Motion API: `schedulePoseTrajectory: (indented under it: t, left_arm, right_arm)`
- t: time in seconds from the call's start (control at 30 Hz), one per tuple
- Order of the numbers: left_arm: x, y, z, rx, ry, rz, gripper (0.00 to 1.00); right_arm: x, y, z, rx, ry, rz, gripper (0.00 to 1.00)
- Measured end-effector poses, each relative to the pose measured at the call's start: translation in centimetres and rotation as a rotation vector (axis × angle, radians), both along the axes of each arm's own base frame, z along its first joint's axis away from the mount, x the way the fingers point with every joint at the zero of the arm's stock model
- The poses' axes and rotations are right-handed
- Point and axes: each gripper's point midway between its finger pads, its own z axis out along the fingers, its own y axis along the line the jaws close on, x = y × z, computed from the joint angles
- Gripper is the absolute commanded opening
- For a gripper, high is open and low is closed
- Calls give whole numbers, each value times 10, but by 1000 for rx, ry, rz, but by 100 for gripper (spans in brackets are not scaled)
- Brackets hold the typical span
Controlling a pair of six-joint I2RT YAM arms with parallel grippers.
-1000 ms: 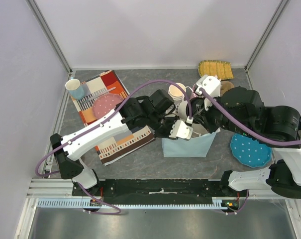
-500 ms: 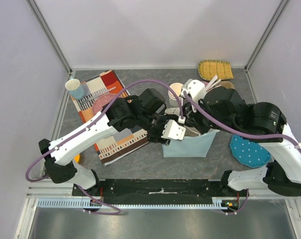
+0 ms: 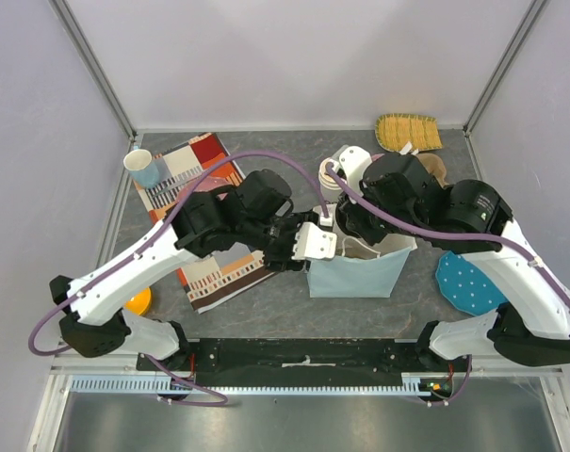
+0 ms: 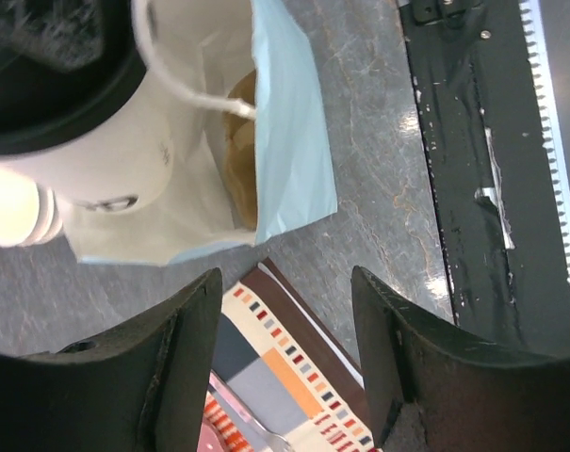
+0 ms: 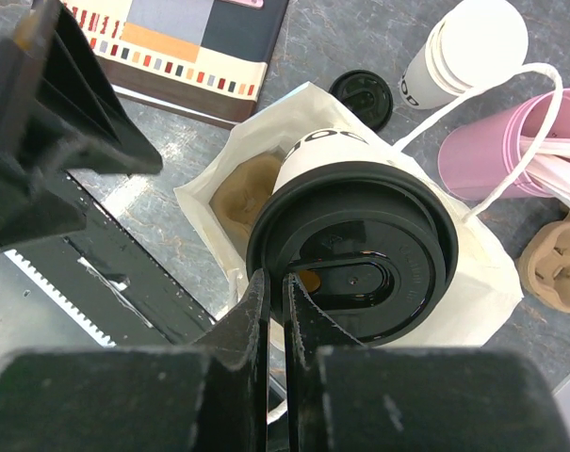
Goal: Pack the takeout coffee
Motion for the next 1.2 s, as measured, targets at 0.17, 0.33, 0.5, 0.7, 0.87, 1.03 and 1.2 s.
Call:
schedulePoseTrajectory:
  t: [0.17, 0.33, 0.5, 0.7, 0.87, 1.03, 1.2]
  left_arm:
    - [10, 14, 7, -45, 7, 182, 64]
    - [20, 21, 14, -117, 42, 372, 64]
    - [33, 23, 16, -169, 98, 557, 65]
    - [43, 21, 19, -214, 151, 669, 65]
    - [53, 16, 19, -236, 143, 718, 65]
    - [57, 17, 19, -285, 125, 724, 65]
    - [52, 27, 7, -321, 80, 684, 65]
  right_arm:
    - [2, 2, -5, 7, 35, -12, 0]
    - [5, 11, -16, 21, 107, -35, 0]
    - [2, 20, -29, 23, 177, -42, 0]
    - [1, 23, -39, 15, 215, -68, 0]
    - [3, 25, -46, -1, 234, -81, 0]
    - [5, 26, -50, -7, 243, -102, 0]
    - [4, 25, -57, -17, 261, -124, 0]
